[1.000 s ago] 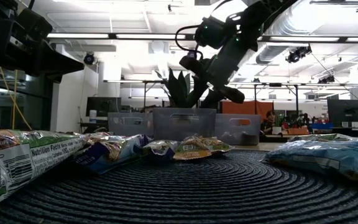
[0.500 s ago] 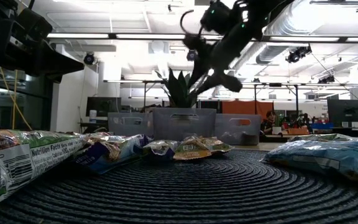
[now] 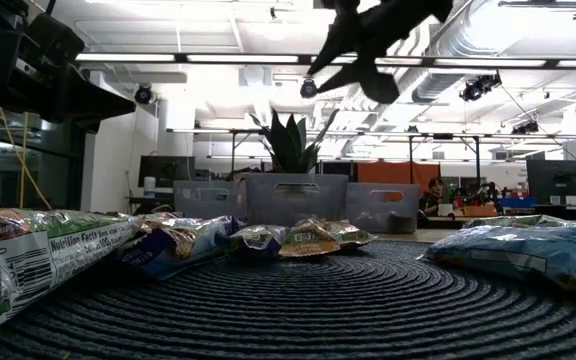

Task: Pick and place Granola Bars by type
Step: Put the yellow granola bar into the left black bin

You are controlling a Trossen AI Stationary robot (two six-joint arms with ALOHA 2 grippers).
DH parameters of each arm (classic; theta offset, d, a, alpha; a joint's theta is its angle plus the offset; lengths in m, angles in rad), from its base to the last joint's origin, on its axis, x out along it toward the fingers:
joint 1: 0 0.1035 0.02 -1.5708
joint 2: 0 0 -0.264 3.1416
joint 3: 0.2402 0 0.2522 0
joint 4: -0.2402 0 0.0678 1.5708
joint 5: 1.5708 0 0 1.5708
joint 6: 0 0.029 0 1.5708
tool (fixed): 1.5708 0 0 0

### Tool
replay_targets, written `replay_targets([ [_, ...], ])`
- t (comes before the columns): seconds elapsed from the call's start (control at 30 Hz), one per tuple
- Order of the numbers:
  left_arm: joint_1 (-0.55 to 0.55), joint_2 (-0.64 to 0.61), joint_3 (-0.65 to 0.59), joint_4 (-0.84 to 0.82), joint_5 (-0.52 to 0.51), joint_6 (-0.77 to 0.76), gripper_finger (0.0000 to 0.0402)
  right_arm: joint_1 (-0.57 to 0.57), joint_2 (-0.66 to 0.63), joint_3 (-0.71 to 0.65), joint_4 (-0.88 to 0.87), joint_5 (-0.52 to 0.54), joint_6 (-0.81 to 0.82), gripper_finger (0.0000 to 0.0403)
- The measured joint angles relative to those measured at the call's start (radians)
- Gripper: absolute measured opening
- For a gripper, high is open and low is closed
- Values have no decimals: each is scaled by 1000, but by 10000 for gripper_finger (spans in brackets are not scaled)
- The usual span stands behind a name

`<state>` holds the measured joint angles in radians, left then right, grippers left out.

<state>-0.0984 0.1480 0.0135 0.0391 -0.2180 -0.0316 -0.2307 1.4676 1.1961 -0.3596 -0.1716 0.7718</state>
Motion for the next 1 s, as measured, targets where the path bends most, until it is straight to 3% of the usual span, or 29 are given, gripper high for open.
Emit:
replay_targets([
  [0.57, 0, 0, 0, 0, 0, 0, 1, 274, -28, 0, -16, 83, 85, 114],
  [1.0, 0, 0, 0, 0, 0, 0, 1, 455, -28, 0, -86, 345, 275, 114],
])
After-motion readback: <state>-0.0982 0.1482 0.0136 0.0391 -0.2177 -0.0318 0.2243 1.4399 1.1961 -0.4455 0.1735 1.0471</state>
